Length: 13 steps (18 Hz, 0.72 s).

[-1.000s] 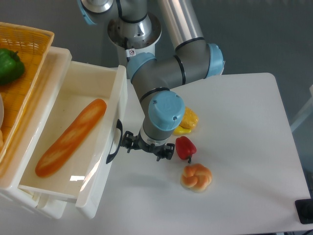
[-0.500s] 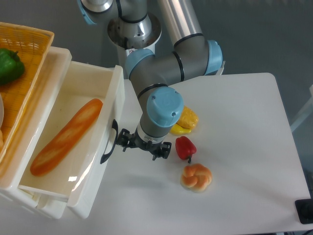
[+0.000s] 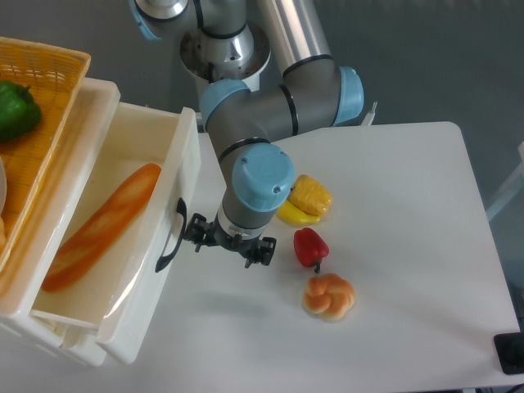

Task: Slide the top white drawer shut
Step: 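Push the drawer front with the gripper, sliding the drawer into the cabinet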

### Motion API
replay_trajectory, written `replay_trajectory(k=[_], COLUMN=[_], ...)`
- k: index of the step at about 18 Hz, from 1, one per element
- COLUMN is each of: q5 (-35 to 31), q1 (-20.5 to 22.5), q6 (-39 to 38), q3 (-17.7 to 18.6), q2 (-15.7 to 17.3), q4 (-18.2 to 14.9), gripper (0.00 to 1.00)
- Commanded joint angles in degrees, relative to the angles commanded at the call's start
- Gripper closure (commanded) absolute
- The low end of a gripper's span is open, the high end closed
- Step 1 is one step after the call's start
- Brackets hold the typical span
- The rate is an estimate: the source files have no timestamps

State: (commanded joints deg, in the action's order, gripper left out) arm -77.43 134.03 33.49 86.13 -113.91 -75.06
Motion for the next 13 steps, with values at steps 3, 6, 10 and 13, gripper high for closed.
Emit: replay_trajectory(k=[3, 6, 10, 13], q5=[-0.1, -0.2, -0.1, -0.1], q1=[-0.4, -1.3, -2.3, -3.4], q6=[0.1, 0.5, 0.4, 0.4], q3=[0.0, 0.0, 0.0, 0.0], q2=[0.1, 0.2, 0.5, 0.5], q4=[0.1, 0.2, 0.2, 0.3], gripper=[0.0, 0.0, 0.0, 0.0])
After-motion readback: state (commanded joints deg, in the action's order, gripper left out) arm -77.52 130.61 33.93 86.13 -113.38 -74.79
